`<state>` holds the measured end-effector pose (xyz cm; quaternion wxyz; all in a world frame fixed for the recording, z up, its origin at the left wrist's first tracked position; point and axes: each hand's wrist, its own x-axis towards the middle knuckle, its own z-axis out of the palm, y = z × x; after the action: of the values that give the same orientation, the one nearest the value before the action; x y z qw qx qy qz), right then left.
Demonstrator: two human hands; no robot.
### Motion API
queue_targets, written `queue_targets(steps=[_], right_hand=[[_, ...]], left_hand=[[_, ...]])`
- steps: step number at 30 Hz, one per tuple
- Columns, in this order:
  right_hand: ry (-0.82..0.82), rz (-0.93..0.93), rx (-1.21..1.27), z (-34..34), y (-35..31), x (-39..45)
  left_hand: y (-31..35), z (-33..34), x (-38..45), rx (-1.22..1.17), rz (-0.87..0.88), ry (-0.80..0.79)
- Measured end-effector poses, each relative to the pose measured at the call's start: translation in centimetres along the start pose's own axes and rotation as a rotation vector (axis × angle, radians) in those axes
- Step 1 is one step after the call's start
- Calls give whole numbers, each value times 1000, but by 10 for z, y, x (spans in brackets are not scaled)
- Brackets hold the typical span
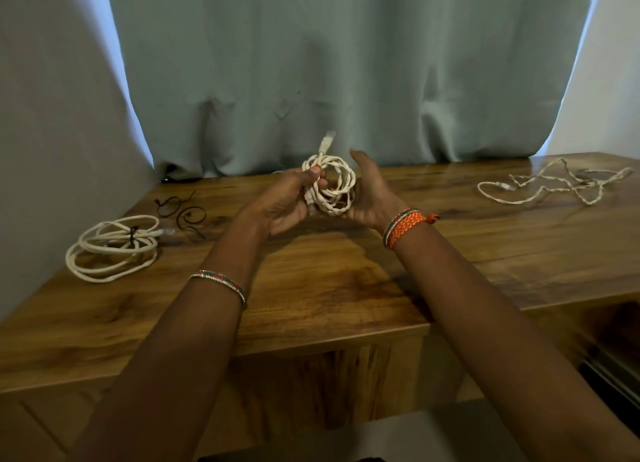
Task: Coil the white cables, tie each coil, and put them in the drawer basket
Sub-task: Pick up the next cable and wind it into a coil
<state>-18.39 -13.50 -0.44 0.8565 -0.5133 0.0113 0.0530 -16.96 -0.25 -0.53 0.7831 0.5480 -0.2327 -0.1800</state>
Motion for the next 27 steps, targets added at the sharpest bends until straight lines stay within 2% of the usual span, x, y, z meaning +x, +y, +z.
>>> queue_targets(steps=[9,11,15,17,19,22,24,27], right_hand=[[-49,-129,-176,-1,3,1],[-10,-166,-239,-2,5,5],[126,-260,-414,-7,13,15],[212,-302,-544,-6,19,18],[299,-359,-639,-4,24,21],[378,-442,-728,-1,25,19],[382,-469,-779,0,25,17],[339,-476,-812,1,21,15]], left_hand=[[-6,7,-3,94,29,0],[-9,9,-2,147,34,25],[-22,8,-2,449,29,70],[-25,8,0,515,46,96],[-24,8,0,487,42,87],[-18,3,-2,408,-59,0],[-14,-3,-4,360,-125,-25],[-11,-8,-5,308,-132,-30]])
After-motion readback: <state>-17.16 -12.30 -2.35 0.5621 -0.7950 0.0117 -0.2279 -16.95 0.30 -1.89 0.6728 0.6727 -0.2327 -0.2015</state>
